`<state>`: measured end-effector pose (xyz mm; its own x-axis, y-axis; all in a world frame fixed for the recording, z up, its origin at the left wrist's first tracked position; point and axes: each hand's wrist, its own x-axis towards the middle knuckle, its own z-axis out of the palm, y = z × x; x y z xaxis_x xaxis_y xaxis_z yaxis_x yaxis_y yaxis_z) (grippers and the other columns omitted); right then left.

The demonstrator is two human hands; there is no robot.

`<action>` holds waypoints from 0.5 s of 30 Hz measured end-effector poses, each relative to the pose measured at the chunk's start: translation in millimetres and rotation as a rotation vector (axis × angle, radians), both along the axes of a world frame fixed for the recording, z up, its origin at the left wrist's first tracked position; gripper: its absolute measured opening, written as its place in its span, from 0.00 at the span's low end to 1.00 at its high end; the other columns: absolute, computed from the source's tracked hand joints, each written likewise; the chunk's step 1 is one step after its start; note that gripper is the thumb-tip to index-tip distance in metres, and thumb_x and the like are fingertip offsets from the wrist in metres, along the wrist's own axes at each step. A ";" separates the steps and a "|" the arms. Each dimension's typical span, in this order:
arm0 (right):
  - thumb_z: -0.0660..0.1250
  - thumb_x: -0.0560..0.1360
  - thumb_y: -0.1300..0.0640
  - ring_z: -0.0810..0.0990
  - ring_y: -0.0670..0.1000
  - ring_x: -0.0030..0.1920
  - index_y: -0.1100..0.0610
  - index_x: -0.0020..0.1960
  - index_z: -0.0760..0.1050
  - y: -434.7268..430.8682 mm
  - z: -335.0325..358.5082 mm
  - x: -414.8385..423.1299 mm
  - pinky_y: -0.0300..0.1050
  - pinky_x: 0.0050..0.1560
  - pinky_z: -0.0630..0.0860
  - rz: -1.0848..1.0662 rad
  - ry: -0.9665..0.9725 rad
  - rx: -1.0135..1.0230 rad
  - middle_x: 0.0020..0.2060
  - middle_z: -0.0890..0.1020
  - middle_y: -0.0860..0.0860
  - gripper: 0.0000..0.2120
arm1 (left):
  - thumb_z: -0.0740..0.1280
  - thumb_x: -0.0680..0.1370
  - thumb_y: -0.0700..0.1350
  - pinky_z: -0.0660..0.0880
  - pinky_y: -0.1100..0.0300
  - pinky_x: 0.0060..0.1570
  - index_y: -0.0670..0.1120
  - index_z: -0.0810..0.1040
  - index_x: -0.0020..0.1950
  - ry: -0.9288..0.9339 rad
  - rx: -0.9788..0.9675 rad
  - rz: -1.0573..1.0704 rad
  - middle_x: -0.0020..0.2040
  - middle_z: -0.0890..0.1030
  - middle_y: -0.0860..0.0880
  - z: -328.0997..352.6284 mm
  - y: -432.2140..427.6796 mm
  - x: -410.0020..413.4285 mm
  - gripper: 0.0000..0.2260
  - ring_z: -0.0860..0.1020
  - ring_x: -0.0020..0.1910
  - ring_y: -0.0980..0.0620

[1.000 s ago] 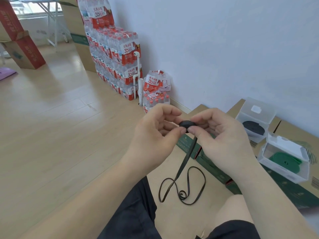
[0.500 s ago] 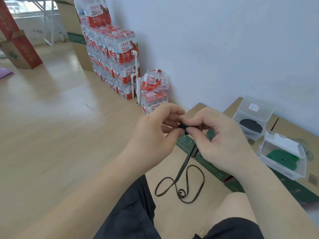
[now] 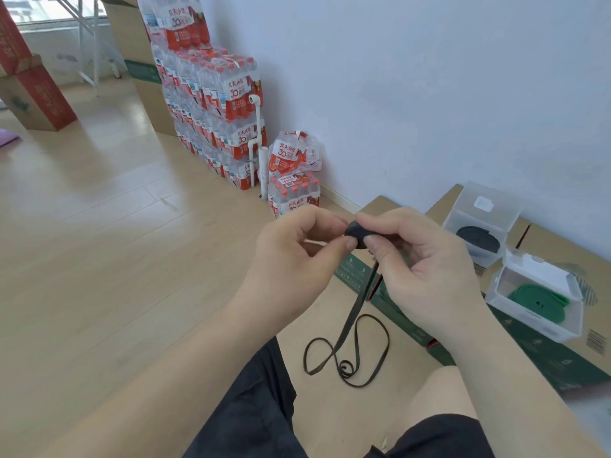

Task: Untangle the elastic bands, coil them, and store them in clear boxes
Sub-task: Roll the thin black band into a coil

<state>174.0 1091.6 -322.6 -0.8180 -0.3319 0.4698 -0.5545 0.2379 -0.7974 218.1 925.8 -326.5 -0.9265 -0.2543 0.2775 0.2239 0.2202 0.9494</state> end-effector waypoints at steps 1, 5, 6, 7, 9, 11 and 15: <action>0.69 0.79 0.70 0.83 0.50 0.55 0.51 0.57 0.85 1.9 1.7 -2.4 0.42 0.57 0.78 0.025 0.068 0.091 0.49 0.85 0.46 0.16 | 0.77 0.75 0.35 0.83 0.56 0.48 0.48 0.82 0.53 0.018 -0.126 0.015 0.47 0.86 0.54 -1.1 -1.4 0.2 0.11 0.85 0.48 0.55; 0.69 0.78 0.70 0.84 0.47 0.53 0.50 0.55 0.86 2.6 7.2 -5.7 0.39 0.55 0.78 0.022 0.111 0.178 0.47 0.85 0.45 0.16 | 0.77 0.73 0.33 0.83 0.56 0.49 0.49 0.80 0.55 0.029 -0.119 -0.020 0.46 0.86 0.52 0.5 -1.0 0.7 0.16 0.85 0.47 0.53; 0.71 0.77 0.70 0.85 0.46 0.52 0.49 0.53 0.85 0.9 8.0 -3.6 0.39 0.54 0.80 0.000 0.012 0.075 0.46 0.87 0.44 0.16 | 0.77 0.73 0.32 0.84 0.55 0.50 0.49 0.81 0.53 0.019 -0.036 -0.022 0.45 0.86 0.51 1.2 -1.1 0.3 0.16 0.85 0.46 0.54; 0.73 0.76 0.70 0.86 0.44 0.49 0.49 0.50 0.84 -0.1 8.4 -1.2 0.37 0.52 0.81 -0.017 -0.106 -0.050 0.44 0.88 0.44 0.15 | 0.78 0.72 0.32 0.84 0.55 0.50 0.49 0.81 0.52 0.013 0.047 -0.019 0.45 0.86 0.51 1.7 -1.6 -0.4 0.16 0.85 0.46 0.53; 0.75 0.74 0.70 0.86 0.43 0.44 0.52 0.47 0.83 -0.3 8.4 2.4 0.35 0.48 0.81 -0.043 -0.245 -0.218 0.43 0.89 0.46 0.13 | 0.78 0.72 0.31 0.84 0.52 0.51 0.47 0.81 0.50 0.010 0.187 -0.009 0.44 0.86 0.50 2.3 -1.7 -0.8 0.14 0.84 0.44 0.52; 0.76 0.73 0.70 0.87 0.45 0.43 0.56 0.48 0.83 0.8 6.2 5.8 0.36 0.48 0.81 -0.045 -0.278 -0.279 0.44 0.89 0.49 0.11 | 0.77 0.72 0.30 0.83 0.54 0.51 0.45 0.81 0.49 0.008 0.324 -0.025 0.44 0.87 0.49 2.8 0.4 0.2 0.13 0.84 0.43 0.51; 0.75 0.74 0.71 0.87 0.47 0.46 0.55 0.48 0.84 -0.7 1.7 6.9 0.38 0.51 0.82 -0.065 -0.276 -0.312 0.46 0.89 0.51 0.12 | 0.75 0.74 0.30 0.83 0.58 0.50 0.43 0.81 0.46 -0.029 0.428 -0.044 0.43 0.88 0.47 -1.0 8.6 3.0 0.09 0.86 0.44 0.50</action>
